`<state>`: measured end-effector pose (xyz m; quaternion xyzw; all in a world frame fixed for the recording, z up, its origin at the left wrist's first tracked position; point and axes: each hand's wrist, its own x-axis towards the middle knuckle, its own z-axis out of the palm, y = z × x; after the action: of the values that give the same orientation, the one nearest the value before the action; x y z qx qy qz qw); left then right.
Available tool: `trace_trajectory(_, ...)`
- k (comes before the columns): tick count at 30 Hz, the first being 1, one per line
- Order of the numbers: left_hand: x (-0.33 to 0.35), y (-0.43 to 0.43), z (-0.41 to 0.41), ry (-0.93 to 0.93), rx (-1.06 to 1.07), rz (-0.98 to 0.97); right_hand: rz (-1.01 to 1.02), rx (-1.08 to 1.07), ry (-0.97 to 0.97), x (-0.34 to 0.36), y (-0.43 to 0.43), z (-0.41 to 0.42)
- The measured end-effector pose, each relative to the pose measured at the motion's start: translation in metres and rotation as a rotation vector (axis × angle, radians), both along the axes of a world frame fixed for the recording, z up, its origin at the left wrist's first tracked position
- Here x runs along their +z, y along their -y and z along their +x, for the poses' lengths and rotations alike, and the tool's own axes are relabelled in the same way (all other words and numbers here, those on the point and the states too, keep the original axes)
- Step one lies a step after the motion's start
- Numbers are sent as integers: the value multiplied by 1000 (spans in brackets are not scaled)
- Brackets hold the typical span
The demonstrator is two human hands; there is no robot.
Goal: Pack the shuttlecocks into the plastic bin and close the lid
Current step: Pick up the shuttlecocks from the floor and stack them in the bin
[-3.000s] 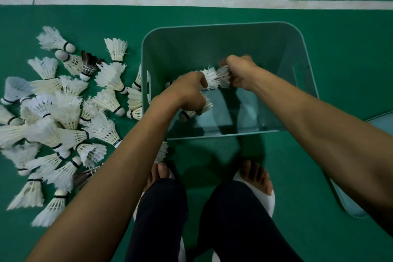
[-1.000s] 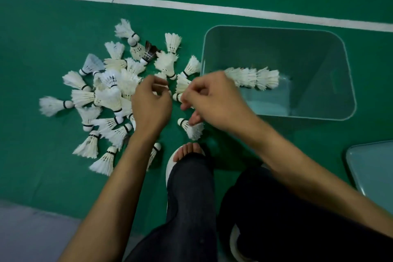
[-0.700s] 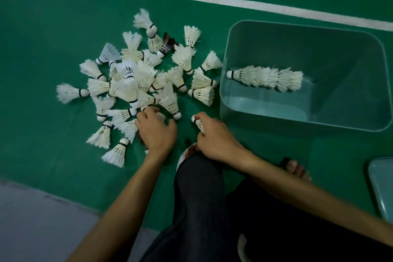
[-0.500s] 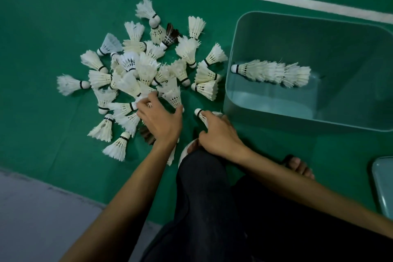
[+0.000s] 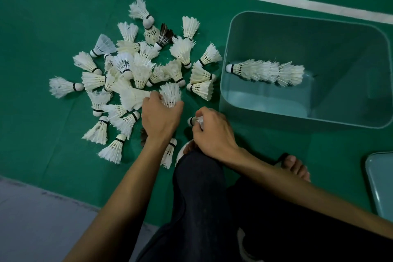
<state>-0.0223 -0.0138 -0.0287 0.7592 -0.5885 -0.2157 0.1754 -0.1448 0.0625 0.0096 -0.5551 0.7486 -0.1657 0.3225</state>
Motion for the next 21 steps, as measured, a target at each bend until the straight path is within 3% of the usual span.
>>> trace_trajectory(4, 29, -2, 9, -77, -60, 130, -158, 55, -58, 8, -1, 4)
trace_trajectory(8, 61, -3, 13, -163, -66, 137, -310, 43, -74, 27, 0, 3)
trace_trajectory(15, 115, -1, -6, -357, -101, -35, -623, -149, 92, 111, 16, -20)
trace_trajectory(21, 140, 7, -41, -546, -257, -282, -669, -522, 227, 151, 27, -122)
